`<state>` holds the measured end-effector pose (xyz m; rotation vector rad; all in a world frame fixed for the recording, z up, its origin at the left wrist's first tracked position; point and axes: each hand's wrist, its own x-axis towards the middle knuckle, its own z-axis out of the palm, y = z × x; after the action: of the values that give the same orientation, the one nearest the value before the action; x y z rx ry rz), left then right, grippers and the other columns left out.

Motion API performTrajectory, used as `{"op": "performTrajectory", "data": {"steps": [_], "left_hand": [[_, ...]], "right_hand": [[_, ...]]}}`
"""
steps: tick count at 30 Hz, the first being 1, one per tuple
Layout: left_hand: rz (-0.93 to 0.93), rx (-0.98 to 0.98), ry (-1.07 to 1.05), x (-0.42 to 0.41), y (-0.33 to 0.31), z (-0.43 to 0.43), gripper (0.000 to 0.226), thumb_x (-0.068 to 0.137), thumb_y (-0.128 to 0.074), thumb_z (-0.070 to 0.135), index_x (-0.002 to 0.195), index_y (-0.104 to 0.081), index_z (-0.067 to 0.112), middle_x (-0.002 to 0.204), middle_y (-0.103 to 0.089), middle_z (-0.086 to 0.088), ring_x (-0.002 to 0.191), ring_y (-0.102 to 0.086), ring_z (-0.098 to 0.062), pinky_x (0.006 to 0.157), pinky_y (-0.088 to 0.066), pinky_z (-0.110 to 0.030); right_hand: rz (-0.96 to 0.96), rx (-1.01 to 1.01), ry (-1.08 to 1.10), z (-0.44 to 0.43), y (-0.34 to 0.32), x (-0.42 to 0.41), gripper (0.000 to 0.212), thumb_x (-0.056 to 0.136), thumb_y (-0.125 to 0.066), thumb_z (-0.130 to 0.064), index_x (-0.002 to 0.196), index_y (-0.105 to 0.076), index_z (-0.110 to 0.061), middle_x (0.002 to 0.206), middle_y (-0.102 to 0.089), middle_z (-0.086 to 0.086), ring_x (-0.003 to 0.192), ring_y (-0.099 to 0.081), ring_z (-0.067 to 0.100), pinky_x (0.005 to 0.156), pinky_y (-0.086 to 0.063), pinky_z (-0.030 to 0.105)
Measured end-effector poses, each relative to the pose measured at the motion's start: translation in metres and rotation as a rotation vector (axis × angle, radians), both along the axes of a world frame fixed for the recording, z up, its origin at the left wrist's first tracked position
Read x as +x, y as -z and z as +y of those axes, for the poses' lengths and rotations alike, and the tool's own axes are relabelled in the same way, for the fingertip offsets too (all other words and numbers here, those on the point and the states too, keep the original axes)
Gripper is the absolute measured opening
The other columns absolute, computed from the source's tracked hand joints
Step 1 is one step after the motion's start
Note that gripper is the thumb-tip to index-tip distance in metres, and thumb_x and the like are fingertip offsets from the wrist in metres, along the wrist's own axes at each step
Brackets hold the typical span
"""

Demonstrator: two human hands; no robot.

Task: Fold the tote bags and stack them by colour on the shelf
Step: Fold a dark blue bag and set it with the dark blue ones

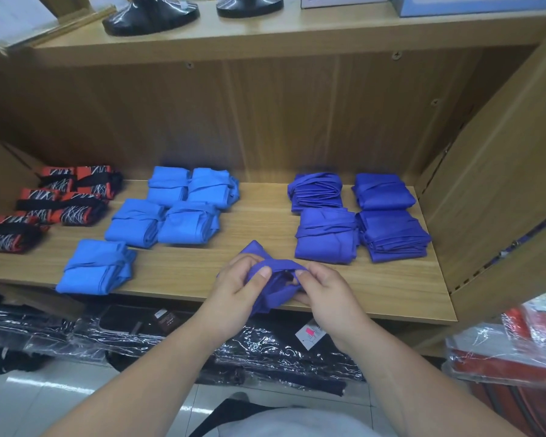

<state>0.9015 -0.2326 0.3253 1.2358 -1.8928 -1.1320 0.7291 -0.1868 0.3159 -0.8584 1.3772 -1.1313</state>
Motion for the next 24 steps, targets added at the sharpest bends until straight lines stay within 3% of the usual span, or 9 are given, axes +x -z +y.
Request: {"op": "performTrajectory", "data": {"steps": [3,7,10,12,14,16,20,24], "left_hand": [[-0.031,0.021,0.009,0.004,-0.003,0.0,0.042,0.086,-0.052,0.055,0.086,-0.062,0.013,0.093,-0.061,0.0,0.088,-0.057,-0.012,0.081,-0.046,-0.031],[-0.001,0.03,-0.09,0.002,-0.004,0.004,0.055,0.088,-0.051,0.054,0.077,-0.052,0.001,0.078,-0.049,-0.001,0.074,-0.047,-0.012,0.071,-0.039,-0.033],[0.104,0.094,-0.206,-0.005,-0.004,0.007,0.048,0.09,-0.054,0.045,0.073,-0.054,0.0,0.081,-0.051,-0.009,0.076,-0.051,-0.012,0.073,-0.04,-0.03],[0.115,0.074,-0.26,-0.009,-0.003,0.008,0.039,0.094,-0.056,0.039,0.07,-0.058,0.009,0.091,-0.055,-0.003,0.085,-0.056,-0.008,0.081,-0.041,-0.021],[0.13,0.071,-0.306,-0.011,-0.003,0.008,0.033,0.1,-0.06,0.027,0.071,-0.062,0.01,0.106,-0.053,0.0,0.097,-0.055,0.001,0.087,-0.037,-0.009],[0.146,0.076,-0.337,-0.011,-0.005,0.008,0.031,0.101,-0.059,0.018,0.072,-0.064,0.01,0.11,-0.053,0.001,0.098,-0.054,0.006,0.086,-0.035,-0.005],[0.165,0.081,-0.373,-0.01,-0.013,0.006,0.033,0.101,-0.058,0.017,0.07,-0.065,0.007,0.097,-0.059,-0.001,0.085,-0.057,0.001,0.079,-0.038,-0.01],[0.176,0.11,-0.415,-0.006,-0.018,0.004,0.038,0.102,-0.058,0.025,0.069,-0.062,0.006,0.083,-0.058,-0.008,0.071,-0.053,-0.009,0.071,-0.04,-0.026]], "right_hand": [[0.015,0.013,0.009,0.003,-0.003,0.003,0.026,0.106,-0.046,-0.014,0.101,-0.066,0.001,0.104,-0.073,0.016,0.096,-0.072,0.022,0.092,-0.058,0.035],[0.076,0.058,-0.04,0.004,-0.01,0.002,0.026,0.106,-0.048,-0.027,0.102,-0.07,-0.015,0.088,-0.068,-0.003,0.086,-0.057,0.011,0.086,-0.049,0.032],[0.041,0.074,-0.023,0.003,-0.015,0.008,0.026,0.105,-0.05,-0.031,0.097,-0.07,-0.017,0.086,-0.067,-0.006,0.092,-0.061,0.024,0.095,-0.047,0.034],[-0.034,0.06,0.037,0.001,-0.017,0.013,0.025,0.1,-0.055,-0.035,0.087,-0.07,-0.021,0.092,-0.073,0.0,0.107,-0.065,0.034,0.106,-0.047,0.046],[-0.172,0.073,0.091,-0.001,-0.02,0.016,0.024,0.099,-0.057,-0.034,0.08,-0.066,-0.021,0.1,-0.074,0.008,0.111,-0.066,0.038,0.104,-0.05,0.05],[-0.347,0.082,0.109,-0.001,-0.023,0.018,0.022,0.105,-0.052,-0.019,0.086,-0.061,-0.013,0.099,-0.073,0.014,0.108,-0.068,0.041,0.095,-0.057,0.046],[-0.402,0.067,0.154,-0.001,-0.019,0.024,0.016,0.105,-0.052,-0.015,0.102,-0.062,-0.003,0.103,-0.074,0.017,0.103,-0.071,0.039,0.097,-0.056,0.05],[-0.449,0.019,0.153,-0.007,-0.021,0.029,0.017,0.104,-0.051,-0.015,0.092,-0.059,-0.007,0.104,-0.074,0.023,0.1,-0.072,0.036,0.097,-0.056,0.048]]}}
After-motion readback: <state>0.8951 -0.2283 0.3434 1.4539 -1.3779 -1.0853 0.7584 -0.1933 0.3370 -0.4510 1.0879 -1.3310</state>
